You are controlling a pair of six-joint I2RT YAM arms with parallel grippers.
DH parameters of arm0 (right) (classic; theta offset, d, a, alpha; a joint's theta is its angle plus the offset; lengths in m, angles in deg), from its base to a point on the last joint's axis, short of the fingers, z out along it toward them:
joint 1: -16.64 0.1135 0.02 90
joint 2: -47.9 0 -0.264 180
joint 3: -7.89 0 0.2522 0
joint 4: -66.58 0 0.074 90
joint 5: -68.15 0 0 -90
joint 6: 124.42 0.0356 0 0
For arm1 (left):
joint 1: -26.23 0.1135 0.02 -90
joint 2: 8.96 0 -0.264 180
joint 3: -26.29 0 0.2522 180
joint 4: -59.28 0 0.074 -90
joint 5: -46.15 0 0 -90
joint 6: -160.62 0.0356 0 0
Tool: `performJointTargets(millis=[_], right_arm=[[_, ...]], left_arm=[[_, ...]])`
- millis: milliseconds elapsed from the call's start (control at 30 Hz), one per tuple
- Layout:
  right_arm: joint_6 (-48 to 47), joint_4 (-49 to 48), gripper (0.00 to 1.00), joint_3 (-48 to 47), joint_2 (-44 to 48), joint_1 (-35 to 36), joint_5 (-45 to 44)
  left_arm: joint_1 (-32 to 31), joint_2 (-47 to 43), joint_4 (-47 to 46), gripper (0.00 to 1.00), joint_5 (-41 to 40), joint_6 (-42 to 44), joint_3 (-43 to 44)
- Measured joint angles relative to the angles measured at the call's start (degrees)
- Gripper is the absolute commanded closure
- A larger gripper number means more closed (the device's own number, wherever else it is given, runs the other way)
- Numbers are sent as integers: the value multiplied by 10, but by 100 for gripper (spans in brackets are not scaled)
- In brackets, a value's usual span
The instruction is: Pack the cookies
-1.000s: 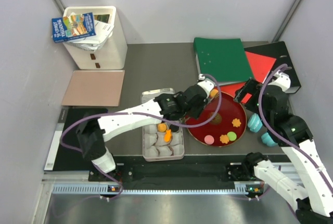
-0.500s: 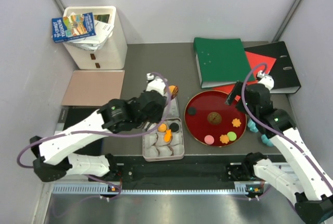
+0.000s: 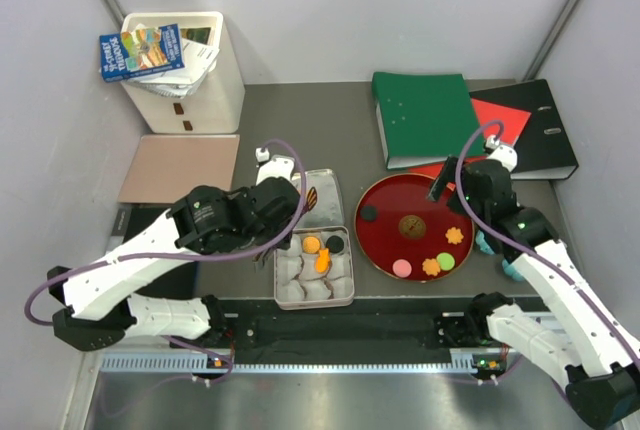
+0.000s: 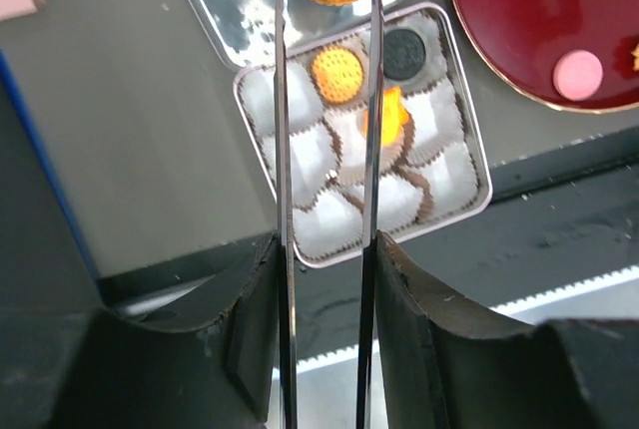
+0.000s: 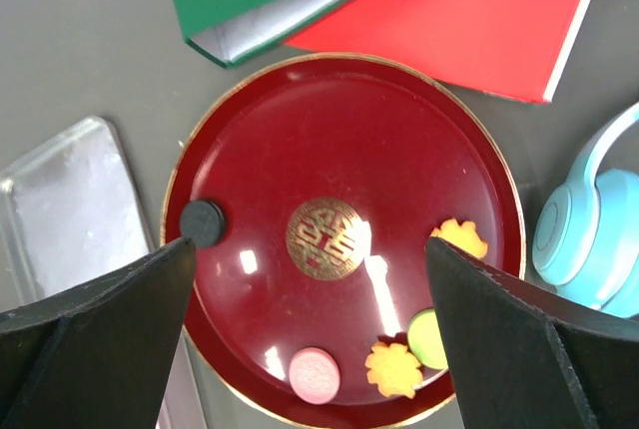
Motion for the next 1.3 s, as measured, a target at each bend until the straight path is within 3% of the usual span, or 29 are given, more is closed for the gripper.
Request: performJointTargets(millis=[233,467,733,967,1100,1300], right_arm=[[2,1,3,22,0,0,6],[2,-8,3,33,0,0,15],[2,-8,3,41,0,0,24],[2,-7,3,41,-1,0,26],[2,-6,3,41,2,0,26],[2,-6,3,41,7,0,26]], left_arm=[[0,-7,11,95,61,-31,-12],[0,-59,15,97,90,-75,-111],[2,-119,20,97,90,-118,-168],[3,-117,20,89,75,-123,-177],[3,-110,20,80,65,-123,-177],[4,-96,19,79,42,-119,-177]])
